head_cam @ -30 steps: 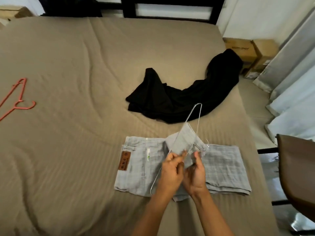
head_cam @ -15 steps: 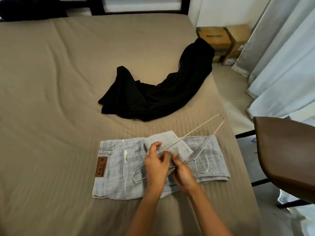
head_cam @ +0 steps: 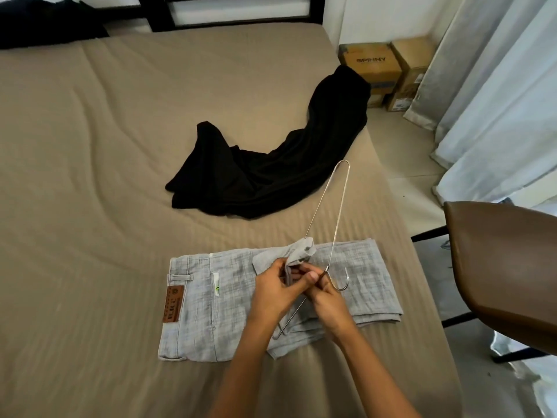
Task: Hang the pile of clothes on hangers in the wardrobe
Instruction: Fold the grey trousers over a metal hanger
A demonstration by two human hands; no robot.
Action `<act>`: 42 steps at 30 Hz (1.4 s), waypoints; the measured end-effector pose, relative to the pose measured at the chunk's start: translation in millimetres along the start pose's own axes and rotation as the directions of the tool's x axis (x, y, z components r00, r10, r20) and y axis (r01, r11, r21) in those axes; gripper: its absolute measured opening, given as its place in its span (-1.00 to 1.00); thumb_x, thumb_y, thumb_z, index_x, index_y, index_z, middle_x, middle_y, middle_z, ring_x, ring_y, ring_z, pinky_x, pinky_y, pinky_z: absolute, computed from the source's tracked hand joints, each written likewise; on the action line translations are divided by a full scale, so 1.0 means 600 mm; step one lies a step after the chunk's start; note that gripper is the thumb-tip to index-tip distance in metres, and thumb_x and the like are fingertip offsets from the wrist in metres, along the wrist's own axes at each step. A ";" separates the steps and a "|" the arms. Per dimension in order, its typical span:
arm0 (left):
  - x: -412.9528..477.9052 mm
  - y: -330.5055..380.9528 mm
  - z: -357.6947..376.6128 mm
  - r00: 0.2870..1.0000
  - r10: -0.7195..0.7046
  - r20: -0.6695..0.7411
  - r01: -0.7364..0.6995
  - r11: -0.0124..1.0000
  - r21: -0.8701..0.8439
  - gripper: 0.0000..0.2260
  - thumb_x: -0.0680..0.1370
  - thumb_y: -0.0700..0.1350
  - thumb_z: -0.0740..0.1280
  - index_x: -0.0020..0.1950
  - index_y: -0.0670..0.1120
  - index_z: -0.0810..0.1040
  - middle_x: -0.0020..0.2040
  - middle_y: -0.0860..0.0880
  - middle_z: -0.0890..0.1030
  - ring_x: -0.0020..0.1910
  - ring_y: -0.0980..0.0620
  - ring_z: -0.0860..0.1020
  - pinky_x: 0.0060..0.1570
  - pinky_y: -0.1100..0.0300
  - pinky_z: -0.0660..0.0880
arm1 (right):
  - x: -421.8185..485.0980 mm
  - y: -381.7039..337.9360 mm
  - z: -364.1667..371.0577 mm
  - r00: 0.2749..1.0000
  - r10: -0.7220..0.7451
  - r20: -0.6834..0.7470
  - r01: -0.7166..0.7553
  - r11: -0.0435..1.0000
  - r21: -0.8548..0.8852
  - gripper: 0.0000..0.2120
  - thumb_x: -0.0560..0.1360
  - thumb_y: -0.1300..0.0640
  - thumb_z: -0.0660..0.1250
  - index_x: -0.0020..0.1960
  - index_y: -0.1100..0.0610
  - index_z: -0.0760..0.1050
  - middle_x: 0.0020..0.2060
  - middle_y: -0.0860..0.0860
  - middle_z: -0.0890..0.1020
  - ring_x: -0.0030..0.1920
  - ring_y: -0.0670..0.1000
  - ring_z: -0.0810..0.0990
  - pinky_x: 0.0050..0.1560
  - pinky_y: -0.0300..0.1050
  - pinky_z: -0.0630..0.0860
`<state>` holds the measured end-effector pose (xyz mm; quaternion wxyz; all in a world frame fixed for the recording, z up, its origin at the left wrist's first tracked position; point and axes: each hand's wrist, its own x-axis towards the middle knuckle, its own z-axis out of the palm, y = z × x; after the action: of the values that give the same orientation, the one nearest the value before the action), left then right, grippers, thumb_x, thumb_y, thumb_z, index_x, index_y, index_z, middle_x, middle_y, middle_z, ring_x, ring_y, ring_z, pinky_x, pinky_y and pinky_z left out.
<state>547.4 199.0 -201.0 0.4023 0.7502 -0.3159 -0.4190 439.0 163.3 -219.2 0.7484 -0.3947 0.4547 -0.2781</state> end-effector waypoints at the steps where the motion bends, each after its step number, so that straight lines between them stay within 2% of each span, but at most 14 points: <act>1: 0.004 -0.002 0.001 0.999 0.007 -0.031 -0.005 0.998 0.060 -0.61 0.35 0.24 0.42 0.04 0.03 0.55 -0.17 0.13 0.63 -0.15 0.22 0.59 -0.16 0.39 0.50 | 0.001 0.001 0.004 0.999 0.016 0.028 -0.017 0.999 0.041 -0.72 0.56 0.35 0.18 0.11 0.05 0.52 0.06 0.02 0.64 0.13 -0.06 0.59 0.13 -0.24 0.51; 5: 0.016 -0.014 -0.010 0.939 0.024 -0.343 0.009 0.996 0.094 -0.87 0.56 -0.17 0.30 -0.01 -0.22 0.57 -0.34 0.07 0.50 -0.34 0.11 0.47 -0.39 0.44 0.34 | 0.007 -0.005 0.022 0.996 -0.036 0.085 0.024 0.991 0.131 -0.71 0.60 0.41 0.04 0.16 0.18 0.43 0.04 0.12 0.64 0.05 0.02 0.64 0.08 -0.18 0.56; 7: 0.010 -0.019 -0.022 0.894 -0.031 -0.447 0.012 0.999 -0.044 -0.87 0.57 -0.18 0.29 -0.03 -0.23 0.57 -0.34 0.05 0.49 -0.31 0.02 0.49 -0.35 0.34 0.33 | 0.015 -0.007 0.021 0.997 -0.072 0.018 0.068 0.983 0.170 -0.79 0.62 0.37 0.03 0.12 0.21 0.39 -0.01 0.14 0.64 -0.07 0.06 0.67 -0.04 -0.11 0.61; 11: -0.025 -0.037 -0.041 0.932 -0.163 -0.323 -0.048 0.830 -0.556 -0.87 0.51 -0.06 0.33 -0.02 -0.08 0.60 -0.20 0.02 0.65 -0.12 -0.03 0.56 -0.09 0.03 0.48 | 0.030 -0.017 0.025 0.996 -0.077 -0.039 0.081 0.988 0.133 -0.87 0.62 0.31 0.08 -0.01 0.18 0.39 -0.22 0.10 0.58 -0.47 -0.11 0.46 -0.46 -0.28 0.42; 13: -0.041 -0.058 -0.049 0.954 -0.164 -0.249 -0.042 0.752 -0.657 -0.76 0.46 -0.03 0.33 0.08 -0.08 0.60 -0.05 -0.06 0.67 0.00 -0.11 0.58 0.02 -0.07 0.46 | 0.034 -0.018 0.041 0.998 -0.041 -0.045 0.046 0.993 0.106 -0.85 0.63 0.23 0.10 -0.08 0.14 0.38 -0.35 0.03 0.50 -0.54 -0.17 0.30 -0.54 -0.34 0.24; 18: -0.058 -0.095 -0.073 0.982 -0.050 -0.180 -0.061 0.824 -0.563 -0.83 0.48 -0.16 0.36 0.07 -0.11 0.58 0.01 -0.05 0.68 0.09 -0.03 0.61 0.10 0.06 0.52 | 0.054 -0.017 0.080 0.967 0.239 -0.091 -0.212 0.948 0.236 -0.70 0.65 0.13 0.08 -0.27 0.08 0.31 -0.56 -0.08 0.32 -0.62 -0.17 0.17 -0.64 -0.36 0.07; 21: -0.060 -0.115 -0.083 0.961 -0.178 -0.211 -0.006 0.750 -0.661 -0.75 0.51 -0.16 0.34 0.16 -0.20 0.53 0.06 -0.10 0.65 0.15 -0.09 0.57 0.10 0.08 0.52 | 0.072 -0.008 0.080 0.918 0.383 -0.100 -0.336 0.888 0.314 -0.71 0.62 0.18 0.07 -0.28 0.07 0.30 -0.62 -0.09 0.27 -0.65 -0.16 0.14 -0.66 -0.38 0.04; 26: -0.062 -0.139 -0.121 0.870 -0.335 -0.362 -0.136 0.543 -0.829 -0.61 0.30 0.11 0.50 0.04 0.01 0.53 -0.14 0.12 0.67 -0.19 0.18 0.61 -0.33 0.29 0.58 | 0.079 0.013 0.043 0.917 0.371 -0.145 -0.320 0.903 0.286 -0.74 0.63 0.15 0.03 -0.23 0.07 0.30 -0.57 -0.08 0.29 -0.63 -0.14 0.15 -0.64 -0.37 0.05; 28: -0.060 -0.143 -0.133 0.823 -0.368 -0.433 -0.217 0.501 -0.838 -0.89 0.53 -0.01 0.30 0.03 0.04 0.55 -0.14 0.16 0.69 -0.10 0.17 0.61 -0.29 0.25 0.60 | 0.079 0.017 0.024 0.921 0.326 -0.215 -0.296 0.942 0.160 -0.73 0.63 0.17 0.03 -0.22 0.09 0.34 -0.56 -0.07 0.31 -0.63 -0.14 0.16 -0.65 -0.35 0.07; 30: -0.056 -0.159 -0.148 0.804 -0.399 -0.440 -0.225 0.480 -0.848 -0.76 0.63 -0.03 0.13 0.00 0.02 0.59 -0.14 0.15 0.69 -0.06 0.16 0.61 -0.25 0.26 0.60 | 0.083 0.025 -0.005 0.914 0.284 -0.289 -0.281 0.958 0.052 -0.74 0.61 0.18 0.05 -0.23 0.09 0.37 -0.57 -0.06 0.32 -0.64 -0.14 0.17 -0.66 -0.35 0.09; 34: -0.090 -0.194 -0.197 0.743 -0.540 -0.396 -0.127 0.467 -0.875 -0.83 0.65 -0.19 0.10 0.06 -0.02 0.47 -0.01 0.05 0.63 -0.24 0.30 0.60 -0.24 0.42 0.55 | 0.089 0.012 -0.120 0.841 0.182 -0.509 -0.177 0.982 0.059 -0.72 0.58 0.16 0.08 -0.31 0.04 0.31 -0.61 -0.08 0.33 -0.70 -0.15 0.19 -0.66 -0.42 0.10; 37: -0.087 -0.267 -0.257 0.587 -0.685 -0.432 0.025 0.548 -0.836 -0.86 0.55 -0.10 0.28 0.10 0.00 0.48 0.24 -0.03 0.52 -0.11 0.21 0.57 -0.16 0.35 0.56 | 0.071 -0.021 -0.198 0.882 0.184 -0.434 -0.198 0.980 0.013 -0.71 0.62 0.19 0.03 -0.27 0.07 0.29 -0.62 -0.11 0.31 -0.66 -0.17 0.15 -0.65 -0.40 0.05; 40: -0.072 -0.302 -0.286 0.411 -0.773 -0.484 0.306 0.617 -0.725 -0.24 0.19 0.29 0.45 0.25 -0.12 0.49 0.23 -0.11 0.55 0.06 -0.10 0.58 0.00 -0.01 0.54 | 0.059 -0.035 -0.217 0.939 0.190 -0.287 -0.210 0.977 -0.043 -0.73 0.64 0.19 0.01 -0.21 0.10 0.33 -0.56 -0.08 0.29 -0.62 -0.16 0.16 -0.62 -0.38 0.06; 42: -0.060 -0.293 -0.297 0.349 -0.704 -0.619 0.525 0.694 -0.493 -0.11 0.23 0.38 0.43 0.28 -0.25 0.39 0.24 -0.26 0.50 0.10 -0.23 0.54 -0.02 -0.08 0.51 | 0.059 -0.036 -0.221 0.949 0.153 -0.275 -0.188 0.976 -0.106 -0.73 0.65 0.16 0.02 -0.18 0.10 0.37 -0.52 -0.05 0.30 -0.59 -0.15 0.18 -0.61 -0.34 0.09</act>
<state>712.9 372.3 -282.4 0.3833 0.8677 0.2414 -0.2048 333.8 79.8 -253.5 0.6745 -0.3613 0.6006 -0.2319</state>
